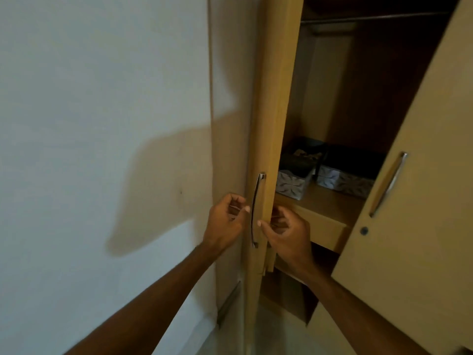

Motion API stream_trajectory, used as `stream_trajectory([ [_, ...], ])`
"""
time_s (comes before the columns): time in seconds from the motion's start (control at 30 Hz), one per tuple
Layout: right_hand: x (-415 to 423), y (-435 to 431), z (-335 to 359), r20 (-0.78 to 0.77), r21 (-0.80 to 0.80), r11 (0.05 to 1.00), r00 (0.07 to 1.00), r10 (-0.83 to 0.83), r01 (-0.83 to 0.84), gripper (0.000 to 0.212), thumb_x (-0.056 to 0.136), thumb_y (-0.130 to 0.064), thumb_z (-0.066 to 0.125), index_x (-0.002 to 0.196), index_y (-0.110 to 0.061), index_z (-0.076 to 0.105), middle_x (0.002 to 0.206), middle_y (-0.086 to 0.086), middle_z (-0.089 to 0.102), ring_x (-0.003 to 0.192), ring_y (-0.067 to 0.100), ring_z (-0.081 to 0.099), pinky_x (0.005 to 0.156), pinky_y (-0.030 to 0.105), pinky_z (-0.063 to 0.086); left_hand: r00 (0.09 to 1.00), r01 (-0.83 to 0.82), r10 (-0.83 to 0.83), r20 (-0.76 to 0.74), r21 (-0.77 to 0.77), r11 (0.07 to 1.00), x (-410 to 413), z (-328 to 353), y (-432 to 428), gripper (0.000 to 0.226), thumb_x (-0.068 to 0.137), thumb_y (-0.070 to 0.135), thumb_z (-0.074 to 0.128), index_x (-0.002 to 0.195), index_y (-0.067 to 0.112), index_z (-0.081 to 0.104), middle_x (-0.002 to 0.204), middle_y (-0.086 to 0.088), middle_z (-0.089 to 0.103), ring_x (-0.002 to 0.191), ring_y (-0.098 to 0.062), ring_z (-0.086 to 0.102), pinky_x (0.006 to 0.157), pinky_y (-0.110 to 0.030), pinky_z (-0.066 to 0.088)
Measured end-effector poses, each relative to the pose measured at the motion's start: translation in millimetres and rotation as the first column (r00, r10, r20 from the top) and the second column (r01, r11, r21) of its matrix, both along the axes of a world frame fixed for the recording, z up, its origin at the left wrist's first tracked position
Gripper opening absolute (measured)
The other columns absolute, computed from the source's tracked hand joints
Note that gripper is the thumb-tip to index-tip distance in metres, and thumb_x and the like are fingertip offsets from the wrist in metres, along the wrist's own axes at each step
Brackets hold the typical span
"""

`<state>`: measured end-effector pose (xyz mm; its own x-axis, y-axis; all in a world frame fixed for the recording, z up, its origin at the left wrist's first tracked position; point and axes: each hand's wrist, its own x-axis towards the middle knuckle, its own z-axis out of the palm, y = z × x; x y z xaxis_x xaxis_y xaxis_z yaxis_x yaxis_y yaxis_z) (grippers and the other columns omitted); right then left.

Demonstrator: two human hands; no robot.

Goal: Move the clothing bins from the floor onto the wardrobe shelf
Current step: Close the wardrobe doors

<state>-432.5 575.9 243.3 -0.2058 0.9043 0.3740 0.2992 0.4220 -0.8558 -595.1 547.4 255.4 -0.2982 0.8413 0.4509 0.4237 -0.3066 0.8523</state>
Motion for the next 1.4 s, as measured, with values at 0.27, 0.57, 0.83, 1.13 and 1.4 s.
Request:
stream_trajectory([
  [0.27, 81, 30, 2, 0.139, 0.209, 0.949, 0.954, -0.266, 0.235, 0.033, 0.079, -0.031, 0.074, 0.111, -0.028, 0.066, 0.092, -0.019, 0.066, 0.083, -0.005, 0.064, 0.065, 0.011, 0.052, 0.979, 0.201, -0.202, -0.017, -0.040, 0.979, 79, -8, 58, 0.010, 0.087, 0.014, 0.067, 0.097, 0.014, 0.063, 0.089, 0.002, 0.066, 0.080, -0.008, 0.063, 0.069, -0.022, 0.056],
  [0.57, 158, 92, 3, 0.317, 0.421, 0.808, 0.767, -0.557, 0.413, 0.075, 0.083, -0.040, 0.069, 0.146, -0.024, 0.031, 0.127, -0.001, 0.063, 0.108, 0.015, 0.064, 0.081, 0.030, 0.057, 0.943, 0.318, -0.323, -0.082, -0.061, 0.946, 163, -11, 140, 0.007, 0.088, 0.015, 0.066, 0.095, 0.013, 0.064, 0.085, 0.004, 0.065, 0.074, -0.002, 0.058, 0.068, -0.013, 0.049],
  [0.83, 212, 171, 6, 0.424, 0.790, 0.511, 0.300, -0.855, 0.338, 0.072, 0.088, -0.053, 0.050, 0.148, -0.018, 0.031, 0.147, 0.017, 0.042, 0.134, 0.035, 0.039, 0.102, 0.059, 0.034, 0.929, 0.360, -0.363, -0.073, -0.052, 0.932, 213, -8, 216, 0.005, 0.087, 0.013, 0.066, 0.087, 0.015, 0.061, 0.075, 0.005, 0.060, 0.065, 0.001, 0.052, 0.064, -0.014, 0.047],
  [1.13, 237, 235, 11, 0.416, 0.834, 0.435, 0.131, -0.900, 0.339, 0.072, 0.092, -0.057, 0.036, 0.152, -0.020, 0.021, 0.157, 0.019, 0.019, 0.144, 0.040, 0.013, 0.105, 0.073, 0.019, 0.952, 0.303, -0.304, -0.038, -0.045, 0.952, 246, -7, 276, 0.011, 0.085, 0.010, 0.068, 0.082, 0.017, 0.059, 0.070, 0.009, 0.056, 0.061, 0.006, 0.051, 0.060, -0.009, 0.043],
  [1.4, 243, 258, 11, 0.452, 0.788, 0.498, 0.211, -0.867, 0.361, 0.069, 0.093, -0.060, 0.015, 0.150, -0.024, 0.027, 0.155, 0.017, 0.017, 0.142, 0.038, 0.016, 0.104, 0.073, 0.021, 0.944, 0.320, -0.322, -0.072, -0.029, 0.947, 254, -10, 300, 0.010, 0.087, 0.011, 0.065, 0.084, 0.017, 0.058, 0.074, 0.006, 0.058, 0.064, 0.002, 0.051, 0.062, -0.015, 0.048],
])
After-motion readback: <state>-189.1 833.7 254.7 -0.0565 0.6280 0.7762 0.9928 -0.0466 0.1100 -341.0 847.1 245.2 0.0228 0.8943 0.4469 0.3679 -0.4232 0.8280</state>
